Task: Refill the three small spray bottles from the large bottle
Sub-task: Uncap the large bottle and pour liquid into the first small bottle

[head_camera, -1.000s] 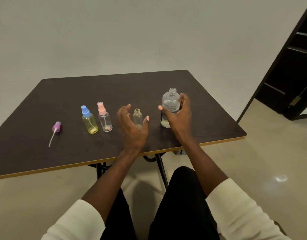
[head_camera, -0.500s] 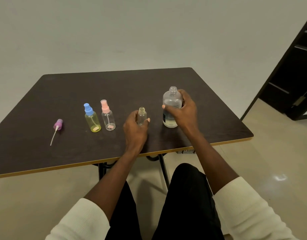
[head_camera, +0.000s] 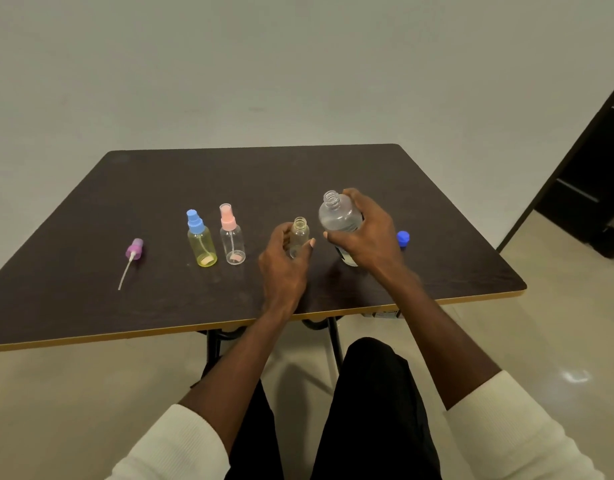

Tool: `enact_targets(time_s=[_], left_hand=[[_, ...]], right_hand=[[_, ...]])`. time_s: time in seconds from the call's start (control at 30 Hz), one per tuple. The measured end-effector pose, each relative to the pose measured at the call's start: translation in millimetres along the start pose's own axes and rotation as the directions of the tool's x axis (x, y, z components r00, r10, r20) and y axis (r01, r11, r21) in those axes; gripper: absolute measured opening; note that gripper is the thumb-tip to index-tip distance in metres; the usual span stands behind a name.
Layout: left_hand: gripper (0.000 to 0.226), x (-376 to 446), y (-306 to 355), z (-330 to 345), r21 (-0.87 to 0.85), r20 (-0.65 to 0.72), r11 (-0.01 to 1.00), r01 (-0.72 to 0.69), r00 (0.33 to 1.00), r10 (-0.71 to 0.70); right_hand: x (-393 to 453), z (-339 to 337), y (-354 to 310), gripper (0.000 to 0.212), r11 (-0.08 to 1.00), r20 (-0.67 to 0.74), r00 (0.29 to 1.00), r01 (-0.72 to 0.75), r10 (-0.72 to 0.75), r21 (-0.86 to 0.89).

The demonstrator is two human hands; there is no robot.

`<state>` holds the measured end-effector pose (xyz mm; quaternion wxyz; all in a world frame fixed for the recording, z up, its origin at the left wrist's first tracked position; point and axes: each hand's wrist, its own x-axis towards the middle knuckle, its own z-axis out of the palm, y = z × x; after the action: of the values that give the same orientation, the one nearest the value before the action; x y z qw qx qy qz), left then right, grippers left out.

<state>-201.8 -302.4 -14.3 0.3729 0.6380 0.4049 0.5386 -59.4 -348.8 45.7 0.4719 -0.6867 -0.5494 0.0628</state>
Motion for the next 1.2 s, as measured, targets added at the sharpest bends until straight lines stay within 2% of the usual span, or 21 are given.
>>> enact_targets(time_s=[0.3,0.5,0.8,1.2], left_hand=[[0.044,0,0,1,-0.002,-0.032,0.998,-0.062,0.998,0.062],[0.038,2,-3,0,-0.073,-0.063,0.997,0.016,0.998,-0.021],[0.038,4,-7,1,-0.126,-0.029,0.989,0.083,0.996,-0.087],[0.046,6,-13,3,-0.221,-0.013,0.959,0.175,0.983,-0.182]], right_hand=[[11,1,-6,0.081,0.988,0.123,0.992,0.06,-0.042,-0.144],[16,3,-5,0.077,0.963,0.215,0.973,0.131,-0.079,-0.236],[23,6,-2,0.084,0.937,0.296,0.955,0.134,-0.035,-0.321],[22,3,-5,0.083,0.913,0.332,0.941,0.189,-0.064,-0.362]])
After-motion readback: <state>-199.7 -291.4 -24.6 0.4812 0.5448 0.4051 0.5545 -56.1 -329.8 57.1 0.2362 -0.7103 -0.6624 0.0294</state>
